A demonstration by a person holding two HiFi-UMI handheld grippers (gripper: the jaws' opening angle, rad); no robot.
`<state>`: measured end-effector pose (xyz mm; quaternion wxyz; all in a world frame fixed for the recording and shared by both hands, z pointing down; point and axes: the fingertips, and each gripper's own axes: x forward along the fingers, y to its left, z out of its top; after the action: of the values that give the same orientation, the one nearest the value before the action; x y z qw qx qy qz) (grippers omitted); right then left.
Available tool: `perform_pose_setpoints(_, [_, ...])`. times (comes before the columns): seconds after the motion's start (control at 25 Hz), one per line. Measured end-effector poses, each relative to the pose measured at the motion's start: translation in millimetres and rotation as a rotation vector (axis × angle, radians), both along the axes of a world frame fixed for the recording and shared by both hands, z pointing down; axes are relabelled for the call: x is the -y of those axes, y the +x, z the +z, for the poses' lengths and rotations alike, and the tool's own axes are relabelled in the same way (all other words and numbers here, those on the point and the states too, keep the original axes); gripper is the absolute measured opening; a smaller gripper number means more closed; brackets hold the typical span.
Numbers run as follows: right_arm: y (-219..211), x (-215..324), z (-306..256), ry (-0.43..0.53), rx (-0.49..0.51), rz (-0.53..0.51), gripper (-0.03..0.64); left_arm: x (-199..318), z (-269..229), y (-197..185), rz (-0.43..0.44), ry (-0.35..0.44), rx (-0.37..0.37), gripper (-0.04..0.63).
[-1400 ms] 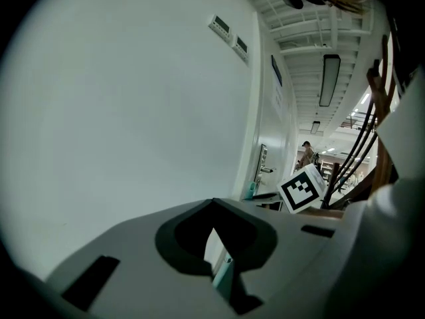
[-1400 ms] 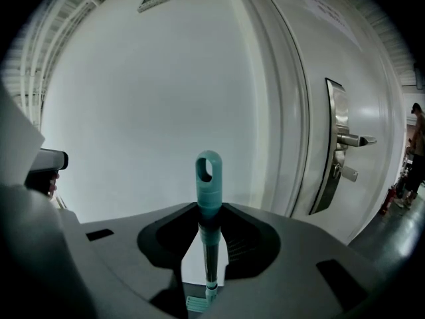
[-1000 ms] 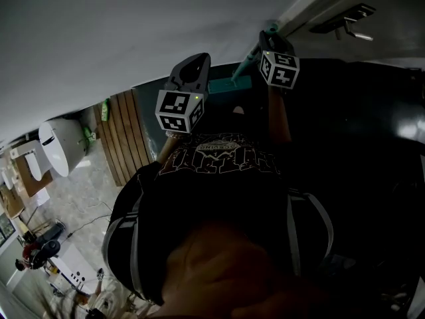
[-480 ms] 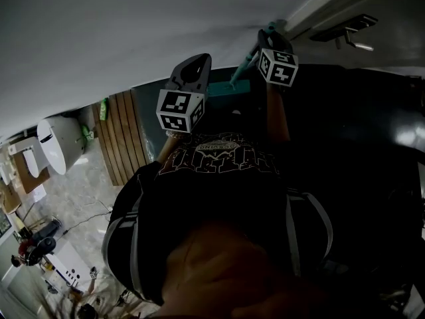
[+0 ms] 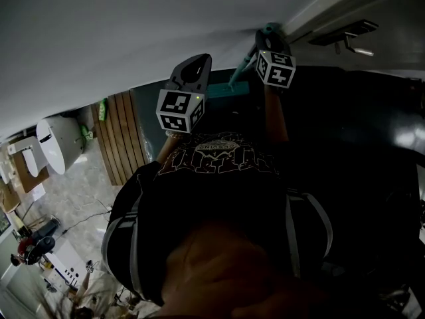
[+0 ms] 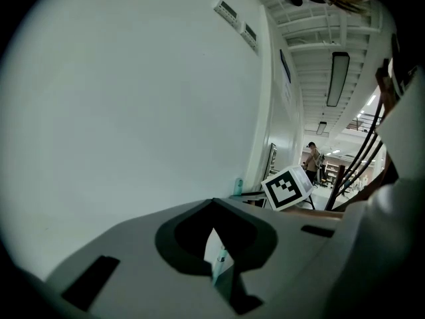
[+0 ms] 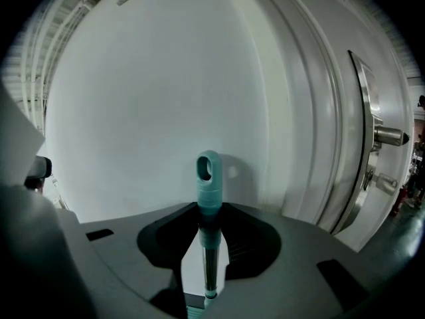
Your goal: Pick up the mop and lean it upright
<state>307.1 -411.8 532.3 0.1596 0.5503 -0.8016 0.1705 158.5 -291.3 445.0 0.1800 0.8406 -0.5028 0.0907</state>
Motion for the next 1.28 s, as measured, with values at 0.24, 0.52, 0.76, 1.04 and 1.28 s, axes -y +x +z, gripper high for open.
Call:
perform_pose_setpoints(0.24, [-0.2, 1.1, 0.5, 0.009, -0.005, -0.009, 0.118, 3.8, 0.8, 3.5, 0.008, 0.0, 0.0, 0.044])
perform_pose_setpoints(0.52, [1.6, -7.0, -6.3, 0.017, -0.004, -0.003, 0.12, 0.2, 1.3, 7.1, 0.03, -0.006, 0.001, 0.044])
perform_pose_setpoints(0.76, [5.0, -18.4, -14.3, 0.029, 0.011, -0.002, 0.118, -2.3, -0.2, 12.3, 0.043, 0.0, -0.004, 0.044])
perform_pose_setpoints(1.04, [8.8, -40.9, -39.9, 0.089, 0.037, -0.002, 0.029, -7.8, -2.7, 21.7, 0.078, 0.012, 0.0, 0.044])
perform_pose_setpoints(1.28, [4.6, -69.0, -65.8, 0.123, 0.051, -0.022, 0.02, -13.2, -7.5, 30.9, 0.112, 0.017, -0.011, 0.044])
